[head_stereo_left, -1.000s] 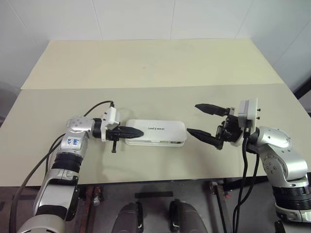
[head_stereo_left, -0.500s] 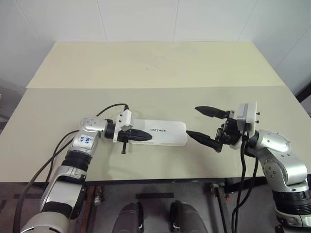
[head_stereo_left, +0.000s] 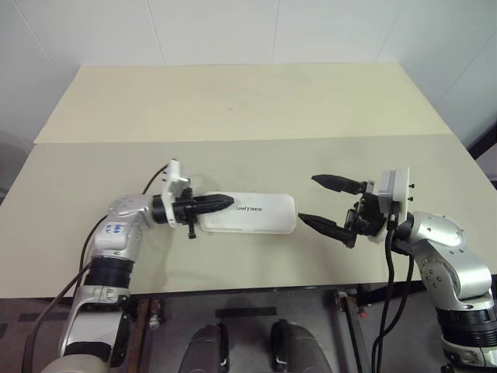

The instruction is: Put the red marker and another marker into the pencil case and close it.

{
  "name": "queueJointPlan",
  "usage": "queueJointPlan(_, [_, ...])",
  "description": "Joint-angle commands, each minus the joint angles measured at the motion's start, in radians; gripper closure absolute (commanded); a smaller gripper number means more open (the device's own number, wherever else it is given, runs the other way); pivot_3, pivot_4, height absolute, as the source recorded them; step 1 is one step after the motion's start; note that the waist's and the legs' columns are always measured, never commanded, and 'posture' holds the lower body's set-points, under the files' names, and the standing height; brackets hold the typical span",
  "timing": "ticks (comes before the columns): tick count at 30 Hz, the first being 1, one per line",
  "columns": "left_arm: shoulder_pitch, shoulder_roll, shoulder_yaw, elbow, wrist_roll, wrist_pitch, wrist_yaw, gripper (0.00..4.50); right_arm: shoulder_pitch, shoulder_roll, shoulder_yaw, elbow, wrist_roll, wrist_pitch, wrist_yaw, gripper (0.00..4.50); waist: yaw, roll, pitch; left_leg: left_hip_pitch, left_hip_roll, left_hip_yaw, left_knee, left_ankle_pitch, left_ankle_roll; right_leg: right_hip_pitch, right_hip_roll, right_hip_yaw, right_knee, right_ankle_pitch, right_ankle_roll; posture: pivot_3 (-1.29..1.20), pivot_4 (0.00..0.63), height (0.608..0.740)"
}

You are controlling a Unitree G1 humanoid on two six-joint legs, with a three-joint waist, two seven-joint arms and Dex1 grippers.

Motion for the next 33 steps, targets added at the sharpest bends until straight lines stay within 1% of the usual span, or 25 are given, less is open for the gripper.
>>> queueJointPlan(1, [0.045, 0.058, 0.071, -0.075, -0.057, 0.007, -0.018, 4.48, -0.01, -0.022, -0.03, 0.017, -0.002, -0.027, 0.026, 0.0, 0.0, 0.0, 0.0, 0.0, 0.0, 0.0, 0.0, 0.0, 0.0, 0.0, 0.0, 0.0, 0.0, 0.0, 0.0, 0.0, 0.15, 0.74])
queueJointPlan(4, [0.087, 0.109, 0.105, -0.12, -0.072, 0.011, -0.023, 4.48, 0.001, -0.038, -0.048, 0.055, -0.02, -0.053, 0.044, 0.0, 0.003, 0.0, 0.0, 0.0, 0.0, -0.001, 0.0, -0.003, -0.004, 0.0, -0.001, 0.003, -0.001, 0.0, 0.0, 0.0, 0.15, 0.74])
queueJointPlan(7, [0.119, 0.135, 0.146, -0.159, -0.083, 0.013, 0.016, 3.85, 0.017, -0.043, -0.072, 0.098, -0.045, -0.092, 0.045, 0.0, 0.005, 0.0, 0.0, -0.001, 0.0, -0.002, -0.002, -0.004, -0.005, 0.0, -0.002, 0.002, -0.002, 0.0, -0.001, 0.0, 0.15, 0.74])
queueJointPlan(9, [0.131, 0.141, 0.145, -0.179, -0.074, 0.012, 0.034, 3.23, 0.02, -0.051, -0.086, 0.124, -0.044, -0.106, 0.056, 0.0, 0.005, 0.0, 0.0, -0.001, -0.001, -0.002, -0.003, -0.004, -0.006, 0.0, -0.002, 0.002, -0.004, 0.0, -0.001, 0.0, 0.15, 0.74])
queueJointPlan(14, [0.177, 0.147, 0.172, -0.235, -0.088, 0.012, 0.069, 1.46, 0.051, -0.059, -0.128, 0.195, -0.068, -0.17, 0.062, 0.0, 0.003, 0.0, 0.0, 0.0, -0.001, -0.001, -0.009, -0.003, -0.006, -0.001, -0.002, 0.002, -0.006, 0.0, -0.001, 0.0, 0.15, 0.74])
queueJointPlan(18, [0.18, 0.144, 0.151, -0.267, -0.082, 0.012, 0.086, 0.11, 0.063, -0.088, -0.164, 0.225, -0.056, -0.186, 0.086, 0.0, 0.004, 0.0, 0.0, 0.0, -0.001, 0.001, -0.012, 0.0, -0.002, -0.001, -0.001, 0.001, -0.008, 0.0, -0.001, 0.0, 0.15, 0.74])
queueJointPlan(19, [0.18, 0.149, 0.15, -0.264, -0.085, 0.014, 0.077, 0.05, 0.067, -0.095, -0.167, 0.222, -0.053, -0.183, 0.093, 0.0, 0.004, 0.001, 0.0, 0.001, -0.001, 0.002, -0.012, 0.001, -0.002, -0.001, -0.001, 0.0, -0.007, 0.0, -0.001, 0.0, 0.15, 0.74])
queueJointPlan(23, [0.167, 0.154, 0.147, -0.221, -0.06, -0.031, 0.059, 0.05, 0.088, -0.11, -0.169, 0.205, -0.048, -0.179, 0.117, 0.0, 0.004, 0.0, 0.0, 0.004, -0.001, 0.005, -0.012, 0.0, -0.002, 0.0, 0.0, -0.002, -0.005, 0.0, -0.001, 0.0, 0.15, 0.74])
queueJointPlan(25, [0.166, 0.15, 0.141, -0.227, -0.06, -0.027, 0.069, 0.05, 0.097, -0.111, -0.171, 0.202, -0.047, -0.18, 0.125, 0.0, 0.004, 0.0, 0.0, 0.005, -0.001, 0.005, -0.012, 0.0, -0.002, 0.0, 0.0, -0.002, -0.004, 0.0, -0.001, 0.0, 0.15, 0.74])
queueJointPlan(28, [0.182, 0.147, 0.137, -0.236, -0.044, -0.069, 0.072, 0.05, 0.11, -0.113, -0.176, 0.202, -0.05, -0.184, 0.133, 0.0, 0.004, 0.0, 0.0, 0.005, -0.001, 0.006, -0.012, 0.0, -0.003, 0.0, 0.0, -0.001, -0.004, 0.0, -0.001, 0.0, 0.15, 0.74])
queueJointPlan(33, [0.193, 0.136, 0.15, -0.223, -0.035, -0.11, 0.113, 0.05, 0.098, -0.115, -0.18, 0.223, -0.052, -0.188, 0.135, 0.0, 0.004, 0.0, 0.0, 0.005, -0.001, 0.006, -0.012, 0.0, -0.004, 0.0, 0.0, 0.0, -0.004, 0.0, -0.001, 0.0, 0.15, 0.74])
